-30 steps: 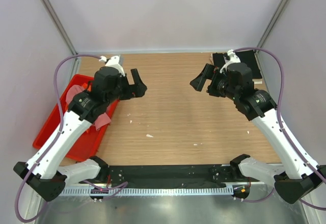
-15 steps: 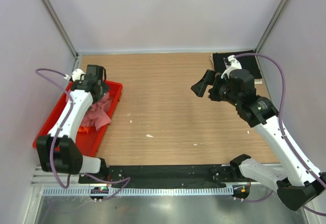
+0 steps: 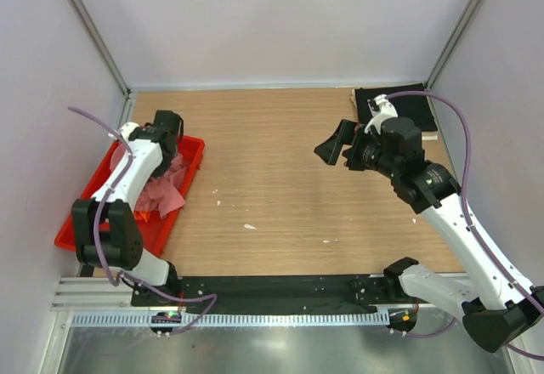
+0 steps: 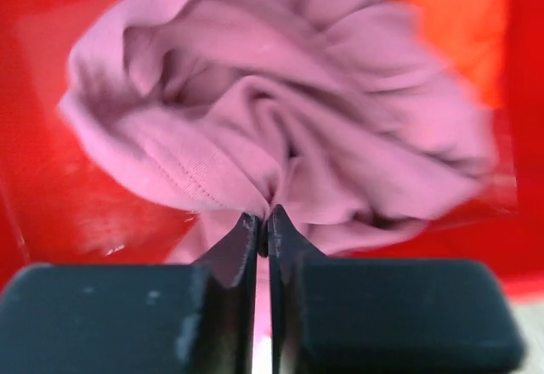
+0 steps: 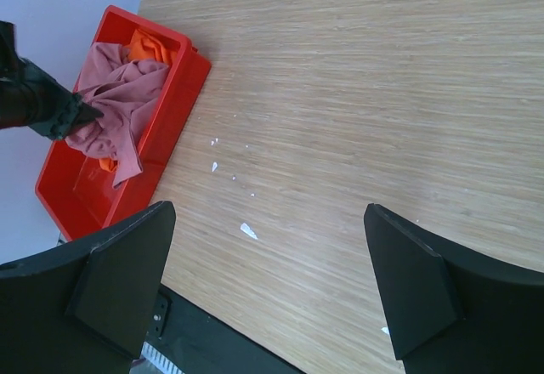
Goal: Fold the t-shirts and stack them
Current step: Grab the tshirt from the pile, then move the tshirt to the center of the board
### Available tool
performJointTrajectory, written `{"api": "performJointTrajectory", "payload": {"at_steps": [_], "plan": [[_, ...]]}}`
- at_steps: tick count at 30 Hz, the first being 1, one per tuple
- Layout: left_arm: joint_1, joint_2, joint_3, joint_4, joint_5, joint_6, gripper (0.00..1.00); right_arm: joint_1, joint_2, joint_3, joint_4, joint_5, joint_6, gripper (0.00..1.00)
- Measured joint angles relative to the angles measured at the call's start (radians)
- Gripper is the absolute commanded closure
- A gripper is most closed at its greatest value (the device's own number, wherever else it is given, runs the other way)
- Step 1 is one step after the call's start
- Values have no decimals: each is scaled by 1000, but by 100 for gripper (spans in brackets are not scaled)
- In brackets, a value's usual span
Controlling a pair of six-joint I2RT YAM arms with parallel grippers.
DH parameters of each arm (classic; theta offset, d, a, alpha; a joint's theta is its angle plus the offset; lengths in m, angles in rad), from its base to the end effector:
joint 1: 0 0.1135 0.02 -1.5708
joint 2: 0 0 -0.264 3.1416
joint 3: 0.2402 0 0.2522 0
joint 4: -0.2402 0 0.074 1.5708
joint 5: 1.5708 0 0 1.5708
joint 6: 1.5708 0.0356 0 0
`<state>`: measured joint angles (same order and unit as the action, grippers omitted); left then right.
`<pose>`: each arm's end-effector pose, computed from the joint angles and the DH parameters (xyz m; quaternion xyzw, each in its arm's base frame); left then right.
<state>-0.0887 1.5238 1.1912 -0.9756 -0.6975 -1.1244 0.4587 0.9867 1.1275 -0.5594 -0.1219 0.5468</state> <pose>0.2859 -0.0025 0.2561 -0.5001 0.7874 0.2082 0.2942 0.1850 0.0962 0.3831 0.0037 0.8377 0.3068 0.4519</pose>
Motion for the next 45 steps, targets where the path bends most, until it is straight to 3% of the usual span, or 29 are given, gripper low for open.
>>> {"api": "performJointTrajectory", "payload": {"at_steps": [4,8,15,17,21,25,30,33,40,43,45], "plan": [[0,-85,113,85,64,120,100,0,0,0,13,-4,-3,0],[-5,-218,306,253,214,195,100,0,0,0,14,3,-2,0],[-61,-267,610,594,603,119,100,0,36,51,6,64,26,1],[-95,-274,610,662,693,84,100,0,40,59,6,78,38,1],[-217,-315,472,775,809,56,100,0,37,59,0,106,61,1],[-328,-316,389,780,838,79,100,0,16,50,5,127,84,1],[-348,-245,417,858,797,77,100,0,-1,31,19,126,95,1],[-352,-109,567,927,776,40,100,0,-1,17,32,127,97,1],[-417,304,1160,970,784,-62,100,0,-2,11,36,127,91,1],[-454,282,1147,974,793,-73,100,0,-7,11,34,127,87,1],[-469,199,1033,995,794,-71,100,0,-17,11,34,127,87,1]]}}
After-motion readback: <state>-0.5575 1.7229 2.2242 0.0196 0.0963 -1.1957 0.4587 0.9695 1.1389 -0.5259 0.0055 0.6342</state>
